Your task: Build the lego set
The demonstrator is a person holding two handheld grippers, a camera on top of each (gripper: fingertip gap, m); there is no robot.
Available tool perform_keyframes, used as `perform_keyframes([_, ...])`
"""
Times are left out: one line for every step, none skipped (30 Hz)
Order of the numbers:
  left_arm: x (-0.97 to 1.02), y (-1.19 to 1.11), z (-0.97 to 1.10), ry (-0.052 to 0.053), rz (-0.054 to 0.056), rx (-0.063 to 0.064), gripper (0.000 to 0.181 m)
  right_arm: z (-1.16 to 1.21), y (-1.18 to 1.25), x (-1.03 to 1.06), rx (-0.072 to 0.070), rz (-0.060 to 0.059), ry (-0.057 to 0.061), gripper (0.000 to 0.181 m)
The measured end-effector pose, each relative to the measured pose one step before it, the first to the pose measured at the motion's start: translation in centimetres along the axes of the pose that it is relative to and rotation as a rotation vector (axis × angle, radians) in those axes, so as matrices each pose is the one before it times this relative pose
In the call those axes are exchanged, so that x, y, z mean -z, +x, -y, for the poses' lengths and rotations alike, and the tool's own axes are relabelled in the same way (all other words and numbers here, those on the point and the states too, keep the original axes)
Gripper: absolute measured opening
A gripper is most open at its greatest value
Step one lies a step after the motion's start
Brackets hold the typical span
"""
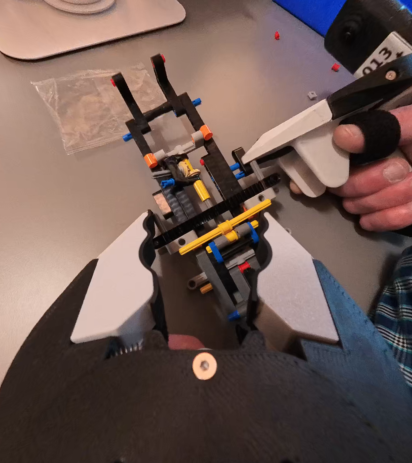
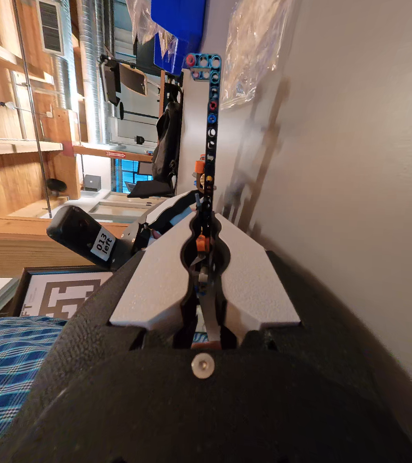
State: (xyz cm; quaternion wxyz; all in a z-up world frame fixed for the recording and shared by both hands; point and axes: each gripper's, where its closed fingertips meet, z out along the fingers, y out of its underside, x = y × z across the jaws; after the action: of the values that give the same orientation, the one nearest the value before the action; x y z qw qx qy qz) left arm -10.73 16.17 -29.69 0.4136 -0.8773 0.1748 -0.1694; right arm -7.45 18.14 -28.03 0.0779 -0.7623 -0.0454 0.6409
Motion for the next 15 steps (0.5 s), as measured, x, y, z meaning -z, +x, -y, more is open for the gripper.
perform_keyframes([0.069, 0.022, 0.098, 0.0083, 0.0030, 0.0012, 0.080, 0.074, -0.178, -0.006, -0.0071, 0.0130, 0.0072, 0.004])
perform_keyframes([0.078, 0.015, 0.076, 0.0078, 0.0040, 0.0031, 0.079, -0.009, -0.051, -0.019, -0.0133, 0.0089, 0.0020, 0.004])
perform_keyframes([0.062, 0.009, 0.027, 0.0047, 0.0060, -0.0008, 0.079, -0.007, -0.009, -0.005, -0.0068, 0.0051, 0.0014, 0.005])
perform_keyframes([0.104, 0.060, 0.171, 0.0139, 0.0079, -0.0080, 0.079, -0.002, -0.157, 0.001, -0.0025, 0.0111, 0.0028, 0.004])
perform_keyframes([0.079, 0.024, 0.085, 0.0072, 0.0096, -0.0077, 0.079, -0.078, -0.108, -0.032, 0.0016, 0.0055, -0.0029, 0.004])
perform_keyframes([0.020, 0.017, 0.002, 0.0017, 0.0079, -0.0036, 0.079, 0.012, -0.025, 0.011, -0.0001, 0.0028, -0.0005, 0.004])
perform_keyframes([0.000, 0.011, -0.007, 0.0002, 0.0068, -0.0060, 0.080, 0.009, -0.025, 0.011, -0.0037, 0.0052, -0.0001, 0.004])
perform_keyframes([0.031, 0.038, 0.062, 0.0043, 0.0078, -0.0117, 0.080, -0.010, -0.066, 0.023, 0.0013, 0.0041, -0.0016, 0.004])
perform_keyframes([0.037, 0.054, 0.033, 0.0029, 0.0033, -0.0072, 0.080, -0.034, -0.056, 0.022, 0.0112, -0.0034, -0.0030, 0.004])
perform_keyframes([0.046, 0.027, 0.029, 0.0030, 0.0007, 0.0005, 0.079, -0.051, -0.016, 0.003, 0.0102, -0.0055, -0.0047, 0.004])
perform_keyframes([0.043, 0.071, 0.023, 0.0031, 0.0015, -0.0042, 0.079, -0.038, -0.034, 0.004, 0.0072, -0.0031, -0.0070, 0.004])
perform_keyframes([0.026, 0.058, 0.027, 0.0027, 0.0045, -0.0065, 0.079, -0.009, -0.040, -0.012, 0.0087, -0.0027, -0.0044, 0.004])
perform_keyframes([0.005, 0.059, -0.018, -0.0006, 0.0029, -0.0004, 0.080, -0.033, 0.010, -0.028, 0.0080, -0.0035, -0.0042, 0.004])
perform_keyframes([0.005, 0.060, -0.052, -0.0018, -0.0042, 0.0062, 0.080, -0.061, 0.009, -0.014, -0.0023, 0.0037, -0.0053, 0.004])
perform_keyframes([-0.005, 0.071, -0.085, -0.0049, -0.0057, 0.0054, 0.080, -0.094, 0.100, 0.009, 0.0069, -0.0075, -0.0088, 0.004])
